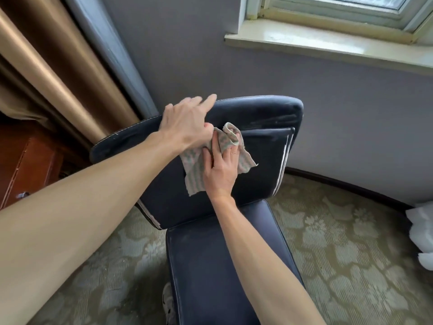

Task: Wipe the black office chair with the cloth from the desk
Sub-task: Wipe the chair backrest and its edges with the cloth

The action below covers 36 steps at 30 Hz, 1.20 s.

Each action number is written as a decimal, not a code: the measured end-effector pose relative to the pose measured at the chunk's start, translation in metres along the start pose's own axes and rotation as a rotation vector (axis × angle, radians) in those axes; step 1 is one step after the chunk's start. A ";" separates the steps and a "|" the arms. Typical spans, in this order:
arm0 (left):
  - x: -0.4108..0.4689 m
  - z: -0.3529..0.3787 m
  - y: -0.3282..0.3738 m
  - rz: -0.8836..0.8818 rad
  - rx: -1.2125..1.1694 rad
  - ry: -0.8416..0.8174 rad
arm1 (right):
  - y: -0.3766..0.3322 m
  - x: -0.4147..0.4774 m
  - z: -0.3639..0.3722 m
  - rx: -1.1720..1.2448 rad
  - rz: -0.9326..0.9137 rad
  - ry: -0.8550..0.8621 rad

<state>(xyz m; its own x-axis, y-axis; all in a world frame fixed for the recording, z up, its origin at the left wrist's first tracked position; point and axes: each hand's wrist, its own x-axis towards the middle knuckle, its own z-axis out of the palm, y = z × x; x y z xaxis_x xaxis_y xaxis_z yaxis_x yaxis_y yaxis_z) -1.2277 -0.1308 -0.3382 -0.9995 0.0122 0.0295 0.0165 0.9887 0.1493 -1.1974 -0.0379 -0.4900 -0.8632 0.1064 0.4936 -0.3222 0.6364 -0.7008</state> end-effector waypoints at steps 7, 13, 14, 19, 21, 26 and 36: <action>0.002 -0.006 0.006 -0.024 0.023 -0.056 | 0.056 0.056 -0.048 0.009 0.453 0.070; 0.002 -0.009 0.008 -0.037 0.011 -0.092 | 0.063 0.071 -0.050 0.025 0.564 0.106; 0.002 -0.009 0.007 -0.042 0.016 -0.097 | 0.056 0.069 -0.047 0.033 0.553 0.087; -0.003 -0.016 0.001 -0.065 0.008 -0.130 | 0.013 0.038 -0.018 0.020 0.314 -0.012; -0.008 -0.021 -0.003 -0.072 -0.005 -0.133 | 0.000 0.028 -0.006 0.033 0.267 -0.074; -0.030 -0.034 -0.041 -0.090 -0.146 -0.226 | -0.002 0.018 -0.002 0.037 0.183 -0.149; -0.107 -0.034 -0.146 -0.308 -0.150 -0.138 | -0.062 -0.024 0.017 -0.050 0.102 -0.269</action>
<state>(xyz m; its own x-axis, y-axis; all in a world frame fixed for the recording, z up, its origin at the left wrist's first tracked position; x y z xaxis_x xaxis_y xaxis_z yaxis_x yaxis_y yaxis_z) -1.1226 -0.2811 -0.3293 -0.9524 -0.2519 -0.1718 -0.2918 0.9164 0.2739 -1.1629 -0.0928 -0.4670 -0.9643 -0.0299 0.2630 -0.2145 0.6706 -0.7102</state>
